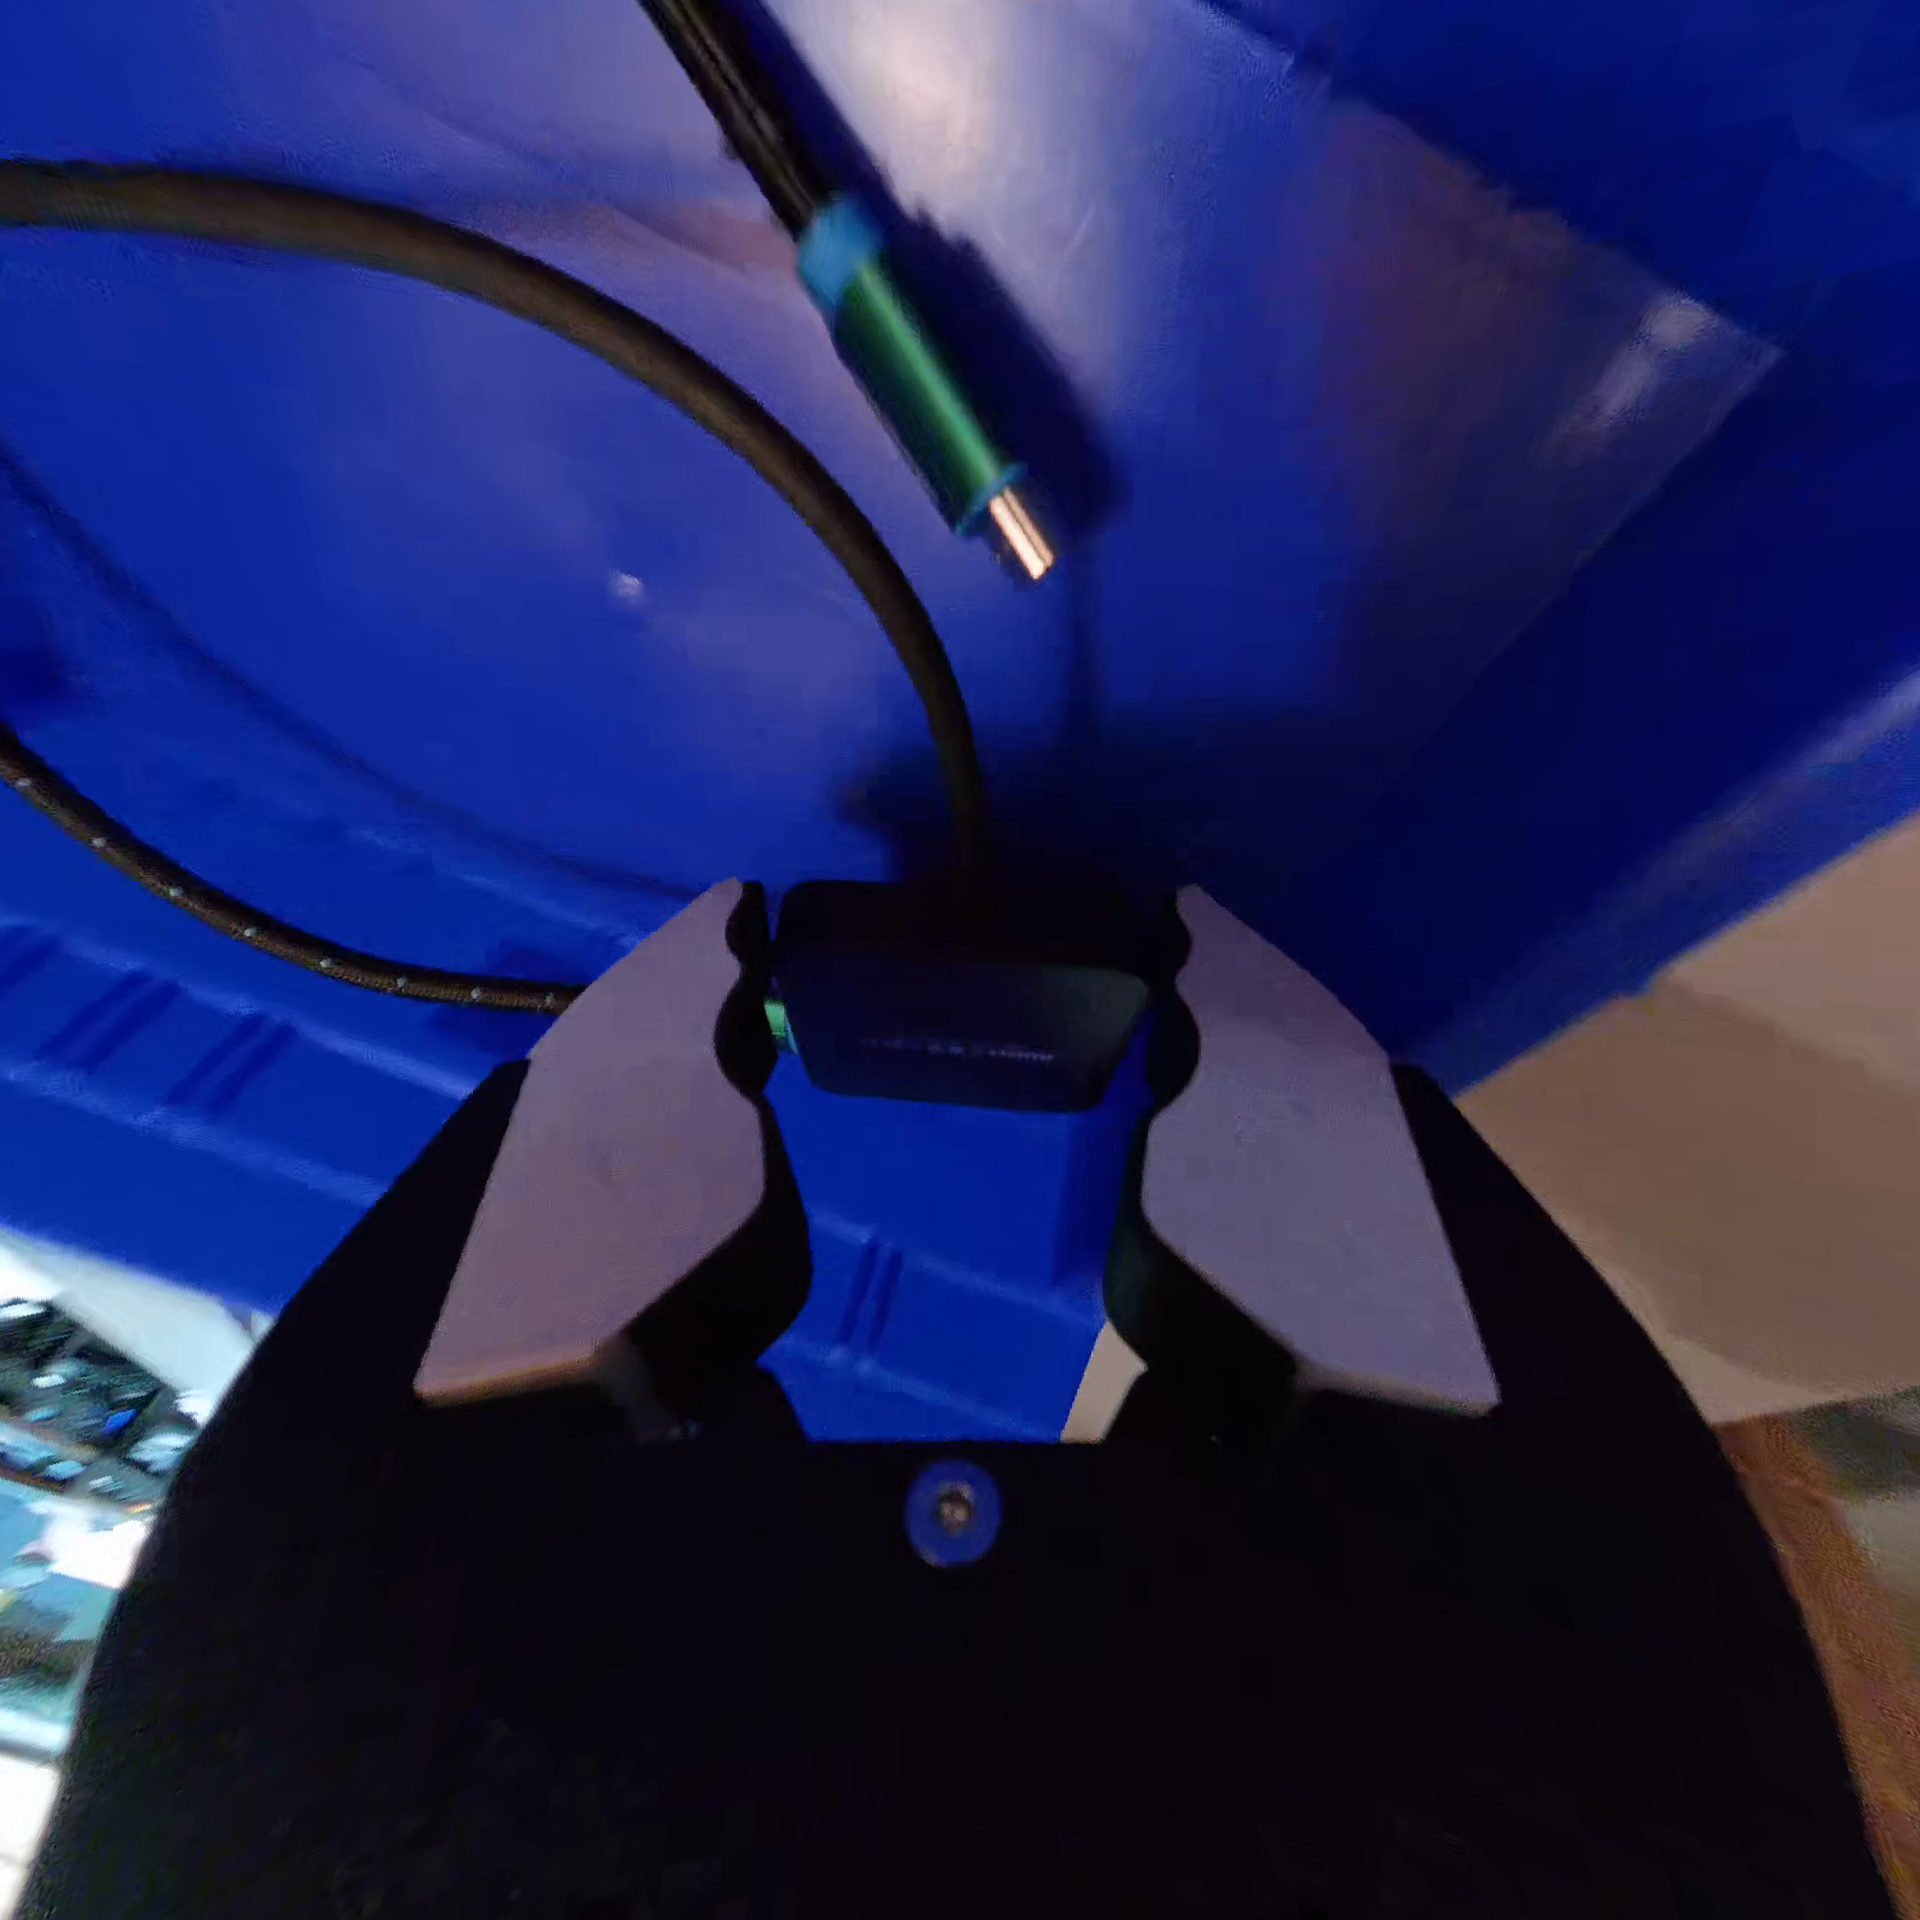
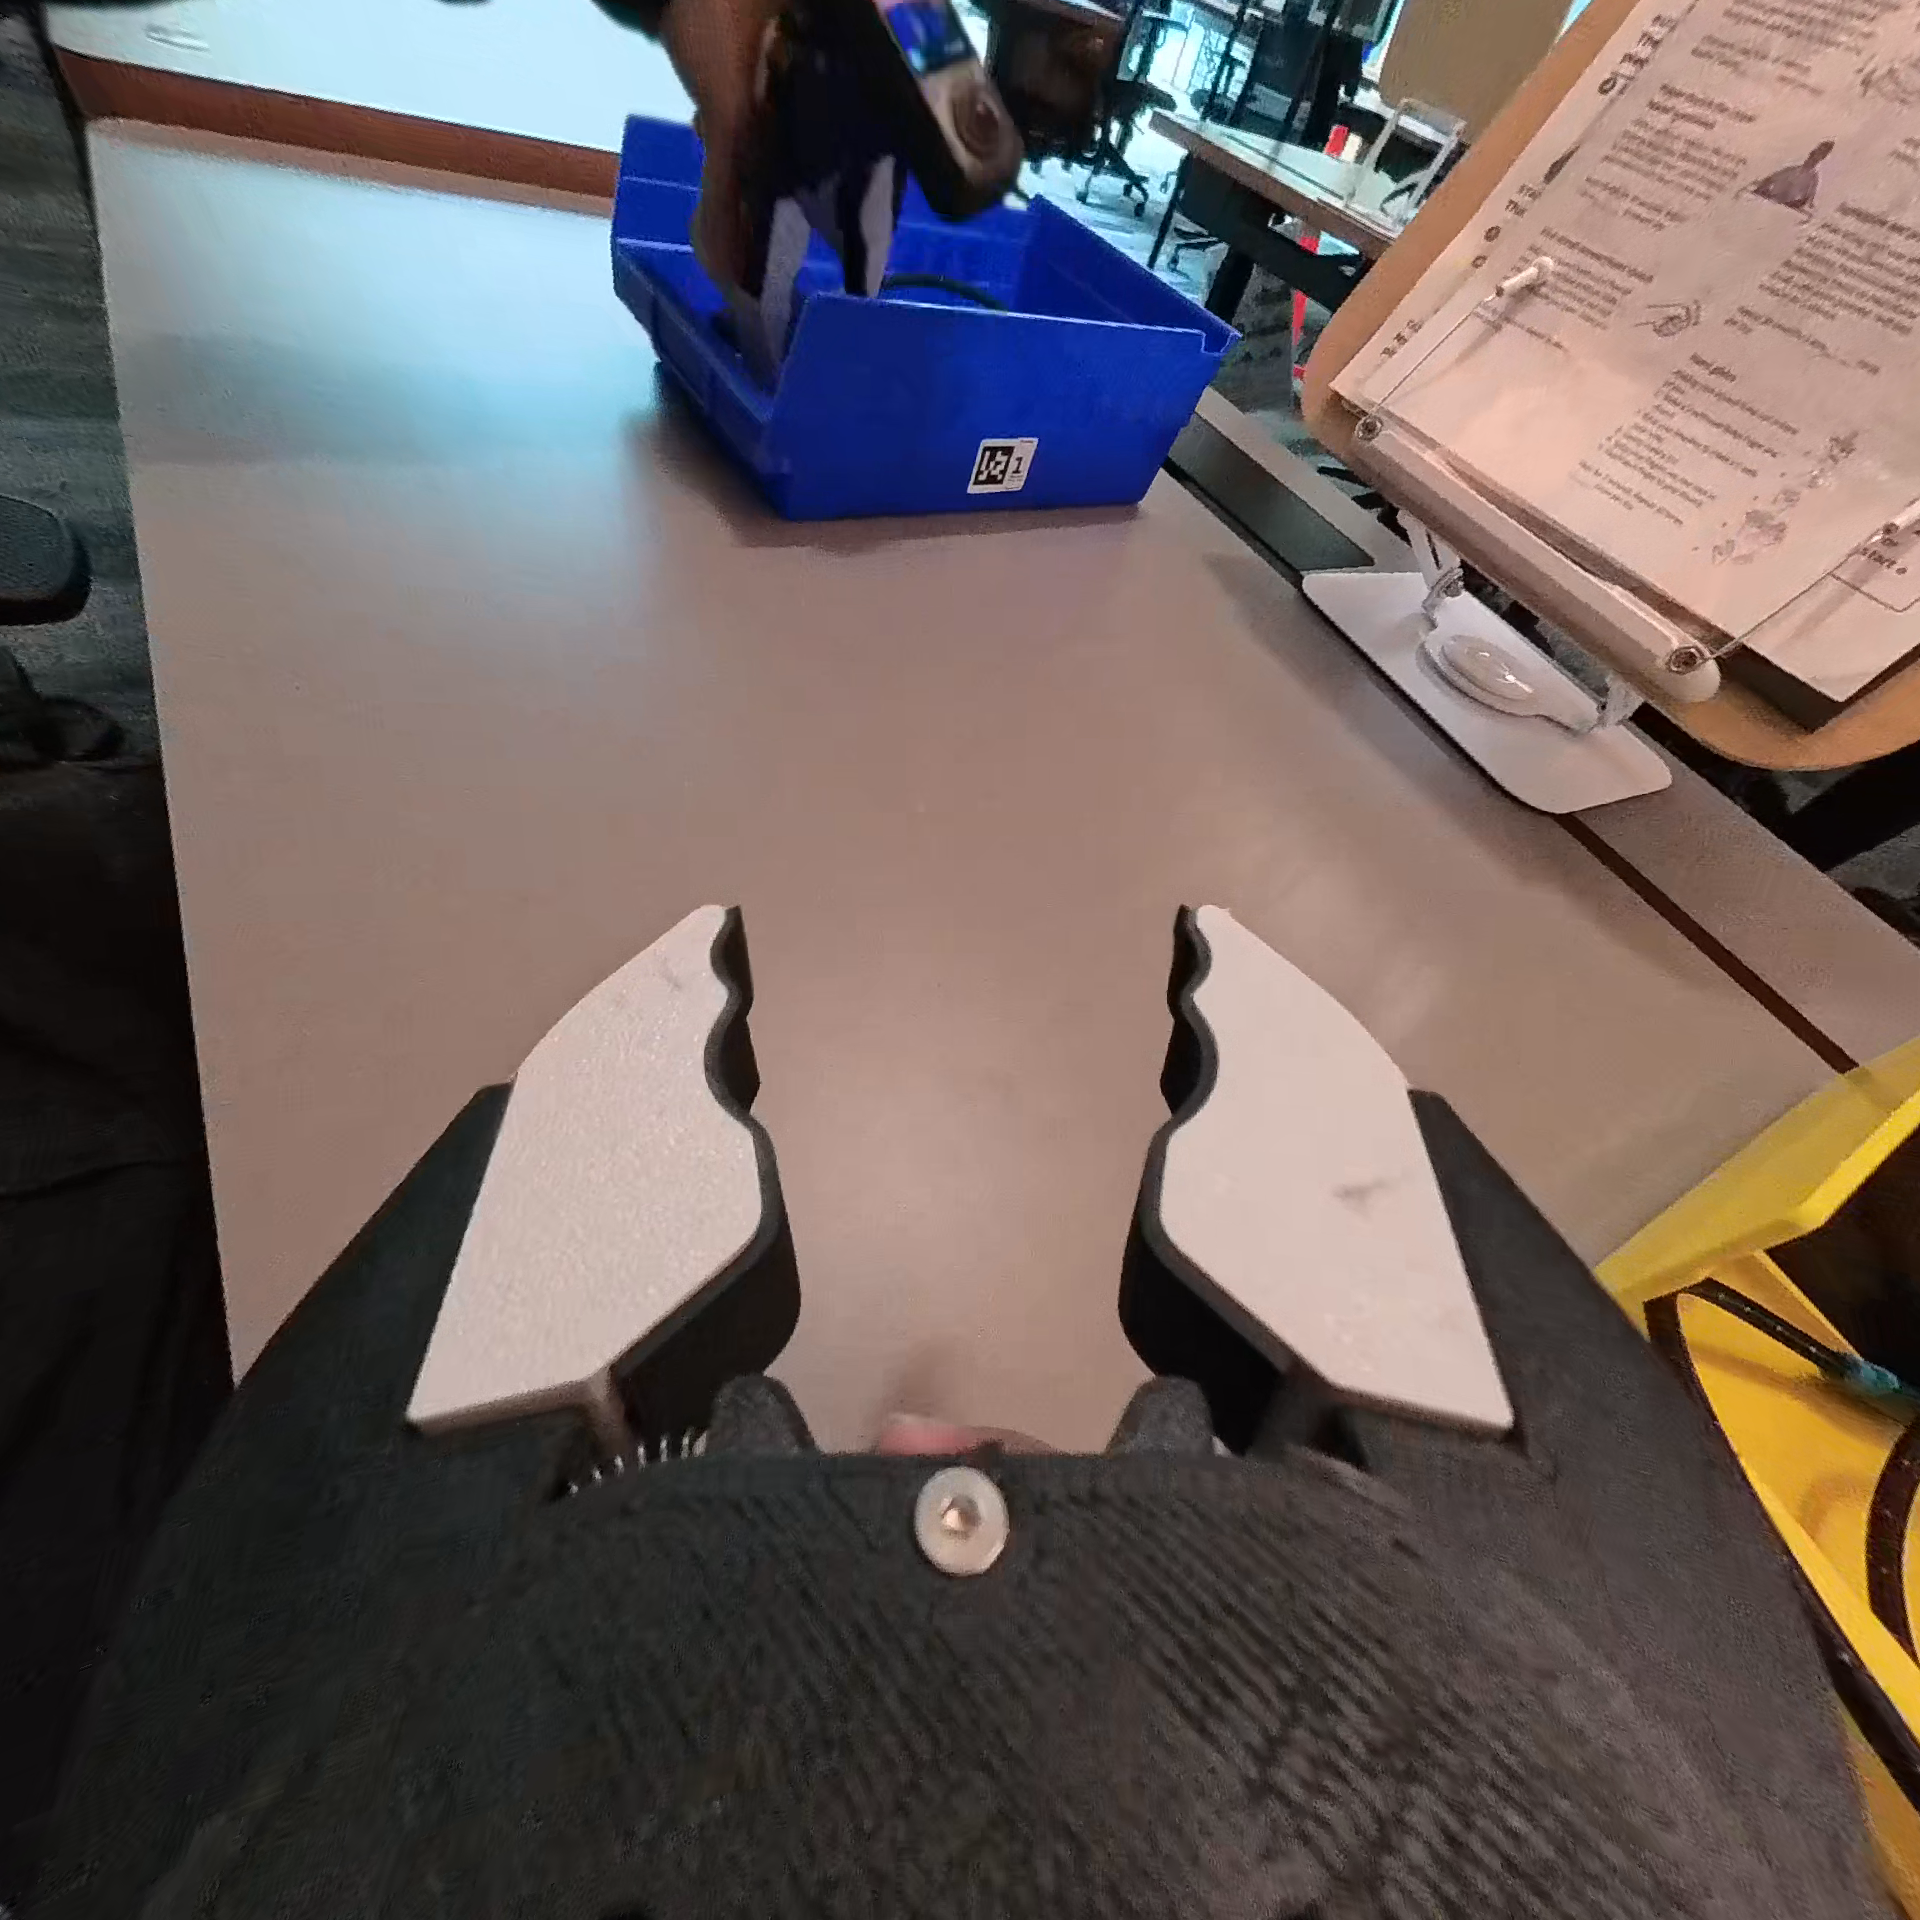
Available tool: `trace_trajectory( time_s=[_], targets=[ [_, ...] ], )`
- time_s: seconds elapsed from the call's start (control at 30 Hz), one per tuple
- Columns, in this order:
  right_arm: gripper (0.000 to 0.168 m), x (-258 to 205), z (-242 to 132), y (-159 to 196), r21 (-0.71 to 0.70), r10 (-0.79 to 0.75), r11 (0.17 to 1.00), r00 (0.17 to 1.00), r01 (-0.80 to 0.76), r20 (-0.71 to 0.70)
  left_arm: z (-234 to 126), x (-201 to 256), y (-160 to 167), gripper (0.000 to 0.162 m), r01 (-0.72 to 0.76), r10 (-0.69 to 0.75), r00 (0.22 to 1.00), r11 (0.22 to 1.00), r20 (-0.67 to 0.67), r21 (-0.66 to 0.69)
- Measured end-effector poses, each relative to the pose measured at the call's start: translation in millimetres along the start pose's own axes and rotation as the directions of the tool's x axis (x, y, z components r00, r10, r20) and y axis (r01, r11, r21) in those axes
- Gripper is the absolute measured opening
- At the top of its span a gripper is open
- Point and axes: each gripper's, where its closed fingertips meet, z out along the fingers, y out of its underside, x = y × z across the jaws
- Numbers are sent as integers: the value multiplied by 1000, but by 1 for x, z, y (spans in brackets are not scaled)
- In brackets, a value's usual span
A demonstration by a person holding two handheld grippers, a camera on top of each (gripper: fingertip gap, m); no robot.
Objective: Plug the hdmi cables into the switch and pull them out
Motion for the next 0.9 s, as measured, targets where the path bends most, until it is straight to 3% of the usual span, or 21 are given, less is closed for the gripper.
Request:
trace_trajectory(
  time_s=[0.1,0.2,0.3,0.4,0.53,0.7,0.73,0.8,0.9],
  targets=[
    [77,2,4,-6,45,59,997,998,-59,-4,-54,-12,-8,70,-38,11,978,991,210,126],
    [77,5,14,-24,156,228,961,974,-227,15,-125,-5,-21,70,-107,-2,911,965,413,240],
    [80,-1,22,-51,295,443,832,883,-470,156,-193,20,-36,69,-217,1,788,936,616,277],
    [80,-9,32,-73,365,585,669,761,-648,281,-239,71,-66,69,-335,6,697,887,717,318],
    [79,-32,48,-86,361,600,610,709,-705,372,-255,153,-115,69,-497,73,622,806,780,321],
    [80,-73,48,-103,331,465,662,715,-672,522,-250,251,-180,69,-674,158,552,662,819,327],
    [74,-77,47,-105,336,438,670,717,-662,542,-250,264,-190,69,-696,160,543,634,824,336],
    [43,-79,38,-110,380,393,653,723,-655,569,-251,274,-203,69,-710,141,515,623,846,329],
    [15,-71,41,-99,308,442,659,685,-686,579,-250,276,-213,69,-715,89,503,602,859,356]
  ],
)
